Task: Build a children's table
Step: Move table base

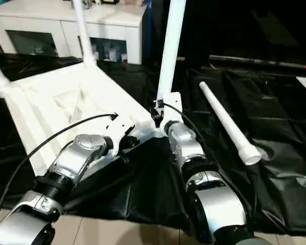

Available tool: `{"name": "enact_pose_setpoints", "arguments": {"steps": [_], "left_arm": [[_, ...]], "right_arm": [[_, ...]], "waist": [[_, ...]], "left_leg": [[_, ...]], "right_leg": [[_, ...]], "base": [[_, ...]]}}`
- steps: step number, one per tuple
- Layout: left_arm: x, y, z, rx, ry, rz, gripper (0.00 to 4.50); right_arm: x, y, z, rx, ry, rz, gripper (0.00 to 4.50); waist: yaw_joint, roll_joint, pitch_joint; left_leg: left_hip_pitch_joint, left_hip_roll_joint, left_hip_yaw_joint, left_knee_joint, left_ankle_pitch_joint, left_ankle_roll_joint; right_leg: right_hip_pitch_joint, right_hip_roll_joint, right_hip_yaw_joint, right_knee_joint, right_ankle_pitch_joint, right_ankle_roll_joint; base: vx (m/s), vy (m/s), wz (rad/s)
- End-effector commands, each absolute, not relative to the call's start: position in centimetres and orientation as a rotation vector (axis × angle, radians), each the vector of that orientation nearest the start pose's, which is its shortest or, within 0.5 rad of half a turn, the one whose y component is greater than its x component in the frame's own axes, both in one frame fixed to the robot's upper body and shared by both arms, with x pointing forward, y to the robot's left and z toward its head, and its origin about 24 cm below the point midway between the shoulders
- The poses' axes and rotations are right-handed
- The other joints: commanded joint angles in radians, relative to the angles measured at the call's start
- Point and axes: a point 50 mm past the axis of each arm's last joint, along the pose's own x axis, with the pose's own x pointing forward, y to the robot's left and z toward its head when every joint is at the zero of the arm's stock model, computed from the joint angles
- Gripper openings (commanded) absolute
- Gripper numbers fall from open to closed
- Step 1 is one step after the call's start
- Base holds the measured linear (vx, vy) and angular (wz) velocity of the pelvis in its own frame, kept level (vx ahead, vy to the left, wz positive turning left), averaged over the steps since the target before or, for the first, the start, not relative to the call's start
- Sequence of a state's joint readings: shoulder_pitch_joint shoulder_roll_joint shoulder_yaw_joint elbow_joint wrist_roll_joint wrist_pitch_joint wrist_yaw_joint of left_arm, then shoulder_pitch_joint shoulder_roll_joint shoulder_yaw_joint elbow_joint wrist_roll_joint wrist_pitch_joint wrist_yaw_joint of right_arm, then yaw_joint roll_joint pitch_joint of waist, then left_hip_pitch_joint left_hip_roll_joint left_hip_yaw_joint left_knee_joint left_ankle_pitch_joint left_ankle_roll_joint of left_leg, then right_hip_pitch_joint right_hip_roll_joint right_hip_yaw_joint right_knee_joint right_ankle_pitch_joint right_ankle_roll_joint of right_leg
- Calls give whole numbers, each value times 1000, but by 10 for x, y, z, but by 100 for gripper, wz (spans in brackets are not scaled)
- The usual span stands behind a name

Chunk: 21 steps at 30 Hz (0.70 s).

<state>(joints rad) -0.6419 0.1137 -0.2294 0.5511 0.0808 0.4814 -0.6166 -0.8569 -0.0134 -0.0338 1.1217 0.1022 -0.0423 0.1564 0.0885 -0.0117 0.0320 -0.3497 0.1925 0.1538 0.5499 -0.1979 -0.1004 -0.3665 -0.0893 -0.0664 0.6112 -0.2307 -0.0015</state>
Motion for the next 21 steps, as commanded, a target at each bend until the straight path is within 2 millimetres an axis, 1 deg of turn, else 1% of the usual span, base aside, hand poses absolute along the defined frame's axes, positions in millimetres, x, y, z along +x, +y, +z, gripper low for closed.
{"name": "enact_pose_setpoints", "arguments": {"steps": [1, 2, 4, 7, 9, 11, 16, 17, 19, 20, 21], "left_arm": [[338, 70, 54, 263, 492, -798, 0], [339, 72, 54, 266, 494, -794, 0], [339, 74, 54, 272, 496, -787, 0], [341, 78, 53, 280, 500, -776, 0], [341, 80, 54, 282, 502, -774, 0], [341, 80, 54, 283, 502, -773, 0], [341, 81, 54, 285, 500, -777, 0], [341, 81, 54, 285, 499, -781, 0], [340, 81, 54, 285, 498, -784, 0], [340, 81, 54, 286, 495, -788, 0], [340, 82, 54, 287, 493, -790, 0]], "right_arm": [[341, -71, -9, 32, 571, 359, 191], [341, -71, -10, 34, 575, 359, 191], [341, -71, -10, 31, 576, 359, 191], [343, -70, -7, 30, 564, 374, 191], [344, -69, -5, 18, 556, 389, 191], [344, -68, -5, 20, 552, 397, 191], [346, -64, 0, 50, 524, 432, 191], [347, -64, 2, 55, 517, 439, 226], [348, -64, 3, 61, 511, 440, 226], [349, -63, 6, 74, 496, 447, 250], [350, -63, 7, 77, 491, 450, 250]], "waist": [[-1, 11, -34], [-2, 12, -35], [-3, 11, -35], [-4, 14, -33], [-5, 14, -31], [-5, 15, -32], [-6, 15, -31], [-6, 14, -31], [-5, 15, -32], [-6, 17, -31], [-7, 16, -31]], "left_leg": [[-6, 36, -2, -73, -219, 3], [-7, 36, -1, -72, -210, 4], [-7, 35, 0, -72, -206, 7], [-4, 34, 1, -74, -242, 7], [-3, 35, 2, -76, -272, 3], [-2, 35, 1, -76, -277, 1], [-3, 36, 1, -77, -280, -1], [-4, 36, 1, -77, -279, 0], [-4, 36, 1, -77, -272, 1], [-4, 36, 1, -78, -273, 1], [-4, 36, 1, -77, -275, 2]], "right_leg": [[21, -58, 46, -90, -219, -164], [21, -57, 46, -88, -195, -169], [23, -55, 46, -87, -176, -173], [20, -55, 47, -90, -207, -172], [17, -57, 48, -96, -255, -163], [16, -58, 49, -98, -271, -156], [15, -56, 49, -98, -269, -155], [16, -57, 49, -97, -267, -155], [16, -57, 49, -97, -257, -159], [16, -56, 49, -96, -253, -161], [16, -56, 49, -96, -253, -162]], "base": [[0, 0, 0], [0, 0, 0], [0, 0, 0], [0, 0, 0], [0, 0, 0], [0, 0, 0], [0, 0, 0], [0, 0, 0], [0, 0, 0], [0, 0, 0], [0, 0, 0]]}}
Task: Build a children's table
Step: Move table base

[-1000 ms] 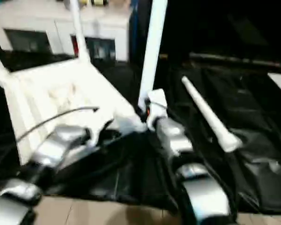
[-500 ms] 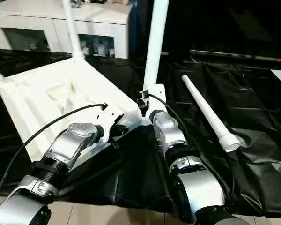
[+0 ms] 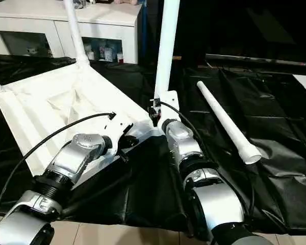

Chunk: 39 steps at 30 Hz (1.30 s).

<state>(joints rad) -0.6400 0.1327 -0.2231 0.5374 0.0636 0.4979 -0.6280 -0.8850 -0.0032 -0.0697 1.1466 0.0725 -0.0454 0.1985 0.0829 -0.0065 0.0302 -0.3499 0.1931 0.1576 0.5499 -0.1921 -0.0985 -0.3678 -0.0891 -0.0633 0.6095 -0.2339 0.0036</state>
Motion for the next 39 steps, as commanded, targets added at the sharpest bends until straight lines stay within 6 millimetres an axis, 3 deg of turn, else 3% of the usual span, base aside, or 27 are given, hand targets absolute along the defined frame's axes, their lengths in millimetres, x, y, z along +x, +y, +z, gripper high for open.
{"name": "enact_pose_setpoints", "arguments": {"steps": [1, 14, 19, 21, 26, 27, 29, 35, 39], "left_arm": [[340, 82, 54, 287, 492, -792, 0], [342, 85, 57, 295, 477, -807, 0], [336, 87, 59, 319, 430, -909, 0], [332, 90, 58, 320, 429, -959, 0], [325, 100, 58, 339, 410, -1046, 0], [320, 104, 59, 345, 393, -1108, 0], [316, 107, 60, 350, 382, -1160, 0], [302, 115, 65, 339, 372, -1305, 0], [301, 119, 66, 344, 371, -1324, 0]], "right_arm": [[351, -63, 9, 80, 486, 452, 266], [359, -62, 26, 110, 387, 521, 363], [362, -70, 36, -8, 301, 644, 388], [361, -80, 39, -45, 270, 700, 388], [355, -105, 44, -86, 231, 816, 388], [351, -116, 46, -102, 223, 868, 388], [348, -123, 46, -116, 224, 906, 388], [335, -138, 49, -129, 245, 1037, 388], [325, -142, 49, -149, 277, 1128, 388]], "waist": [[-2, 10, -29], [-7, 13, -32], [-8, 13, -42], [-10, 15, -45], [-7, 13, -51], [-5, 23, -50], [3, 17, -51], [24, 23, -50], [31, 19, -49]], "left_leg": [[-4, 35, -3, -77, -280, 1], [-6, 36, 2, -71, -232, 20], [-11, 34, 4, -59, -133, 47], [-16, 33, 8, -50, -81, 78], [-14, 32, 14, -35, -20, 128], [-13, 34, 14, -34, -28, 135], [-13, 37, 16, -31, -25, 138], [-10, 41, 20, -26, -9, 145], [-10, 40, 20, -25, -24, 136]], "right_leg": [[17, -57, 45, -95, -252, -170], [22, -57, 45, -89, -189, -203], [31, -53, 42, -68, -14, -236], [34, -49, 38, -58, 105, -259], [39, -44, 36, -44, 258, -293], [36, -47, 37, -43, 255, -299], [39, -45, 35, -41, 259, -299], [32, -43, 34, -35, 232, -308], [32, -43, 35, -36, 202, -296]], "base": [[0, 0, 0], [0, 0, 0], [0, 0, 0], [0, 0, 0], [0, 0, 0], [0, 0, 0], [0, 0, 0], [0, 0, 0], [0, 0, 0]]}}
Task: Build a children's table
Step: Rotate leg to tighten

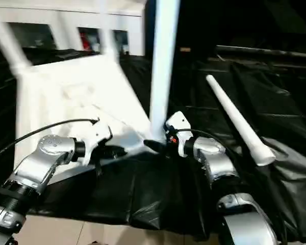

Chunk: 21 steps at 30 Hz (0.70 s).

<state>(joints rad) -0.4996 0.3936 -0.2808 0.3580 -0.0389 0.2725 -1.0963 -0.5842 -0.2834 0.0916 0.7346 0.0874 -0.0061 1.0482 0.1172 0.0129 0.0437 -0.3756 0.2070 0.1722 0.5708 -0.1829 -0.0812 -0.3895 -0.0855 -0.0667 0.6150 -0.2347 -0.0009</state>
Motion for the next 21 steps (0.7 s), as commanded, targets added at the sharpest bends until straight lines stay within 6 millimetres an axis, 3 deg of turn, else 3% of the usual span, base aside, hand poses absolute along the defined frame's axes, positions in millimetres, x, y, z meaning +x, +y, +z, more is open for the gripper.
{"name": "enact_pose_setpoints", "arguments": {"steps": [1, 6, 11, 17, 21], "left_arm": [[300, 119, 67, 345, 370, -1328, 0], [300, 120, 66, 347, 371, -1339, 0], [300, 121, 65, 346, 374, -1336, 0], [300, 122, 64, 348, 377, -1330, 0], [301, 123, 63, 347, 380, -1320, 0]], "right_arm": [[324, -143, 49, -148, 280, 1136, 388], [321, -143, 49, -136, 282, 1149, 388], [319, -142, 48, -130, 289, 1154, 344], [318, -142, 46, -131, 296, 1146, 289], [317, -143, 43, -139, 304, 1137, 283]], "waist": [[-4, -1, -63], [-5, -1, -65], [-3, -3, -68], [-3, -2, -64], [-5, -1, -63]], "left_leg": [[14, 26, 4, -46, -34, 117], [14, 24, 4, -44, -28, 108], [13, 21, 3, -38, 3, 117], [12, 24, 2, -41, -53, 96], [13, 24, 1, -43, -88, 76]], "right_leg": [[55, -47, 38, -41, 199, -291], [55, -49, 39, -39, 197, -289], [56, -46, 38, -33, 237, -296], [53, -50, 39, -38, 151, -289], [52, -51, 40, -41, 102, -282]], "base": [[0, 0, 0], [0, 0, 0], [0, 0, 0], [0, 0, 0], [0, 0, 0]]}}
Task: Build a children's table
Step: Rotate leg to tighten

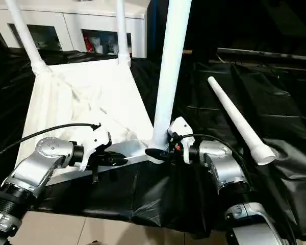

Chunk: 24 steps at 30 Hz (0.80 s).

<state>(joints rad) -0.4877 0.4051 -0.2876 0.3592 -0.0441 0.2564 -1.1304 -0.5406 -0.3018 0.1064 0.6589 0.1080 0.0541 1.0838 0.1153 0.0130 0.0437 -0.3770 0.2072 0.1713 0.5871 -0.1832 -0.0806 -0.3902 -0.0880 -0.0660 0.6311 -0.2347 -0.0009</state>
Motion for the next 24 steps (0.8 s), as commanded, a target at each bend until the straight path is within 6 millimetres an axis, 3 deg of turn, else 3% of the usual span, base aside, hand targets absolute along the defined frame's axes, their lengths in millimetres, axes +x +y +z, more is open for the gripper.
{"name": "enact_pose_setpoints", "arguments": {"steps": [1, 6, 7, 8, 9, 14, 20, 21, 24], "left_arm": [[302, 123, 63, 342, 383, -1304, 0], [310, 122, 61, 326, 392, -1215, 0], [321, 121, 60, 314, 396, -1107, 0], [325, 120, 60, 311, 396, -1067, 0], [328, 119, 59, 308, 396, -1027, 0], [350, 105, 57, 250, 404, -782, 0], [354, 83, 58, 237, 375, -736, 0], [353, 82, 57, 238, 376, -746, 0], [352, 81, 57, 243, 373, -773, 0]], "right_arm": [[317, -143, 42, -126, 302, 1120, 281], [322, -142, 36, -97, 306, 1002, 279], [328, -139, 28, -63, 320, 854, 279], [330, -138, 24, -47, 330, 797, 279], [332, -136, 21, -30, 342, 740, 279], [342, -111, 8, 44, 398, 463, 279], [347, -79, 12, 90, 381, 419, 279], [348, -77, 13, 99, 375, 431, 335], [350, -73, 17, 130, 359, 455, 369]], "waist": [[-4, 0, -63], [-7, -3, -63], [-10, -3, -64], [-13, -2, -58], [-14, -3, -59], [-25, 2, -58], [-21, 1, -62], [-20, -1, -62], [-24, 0, -60]], "left_leg": [[14, 24, 2, -60, -89, 71], [13, 20, 1, -60, -89, 62], [13, 20, 2, -59, -87, 60], [16, 19, 3, -64, -109, 44], [19, 20, 0, -68, -131, 23], [23, 17, -1, -72, -166, -12], [15, 16, 0, -68, -127, 14], [13, 15, 0, -68, -120, 20], [14, 16, 0, -70, -148, 30]], "right_leg": [[53, -48, 40, -57, 100, -281], [55, -49, 41, -58, 100, -275], [52, -49, 42, -56, 101, -275], [48, -50, 43, -63, 54, -274], [53, -52, 42, -68, -1, -261], [48, -52, 44, -76, -56, -244], [54, -53, 42, -71, 17, -236], [55, -53, 42, -69, 31, -237], [53, -53, 41, -73, 12, -236]], "base": [[0, 0, 0], [0, 0, 0], [0, 0, 0], [0, 0, 0], [0, 0, 0], [0, 0, 0], [0, 0, 0], [0, 0, 0], [0, 0, 0]]}}
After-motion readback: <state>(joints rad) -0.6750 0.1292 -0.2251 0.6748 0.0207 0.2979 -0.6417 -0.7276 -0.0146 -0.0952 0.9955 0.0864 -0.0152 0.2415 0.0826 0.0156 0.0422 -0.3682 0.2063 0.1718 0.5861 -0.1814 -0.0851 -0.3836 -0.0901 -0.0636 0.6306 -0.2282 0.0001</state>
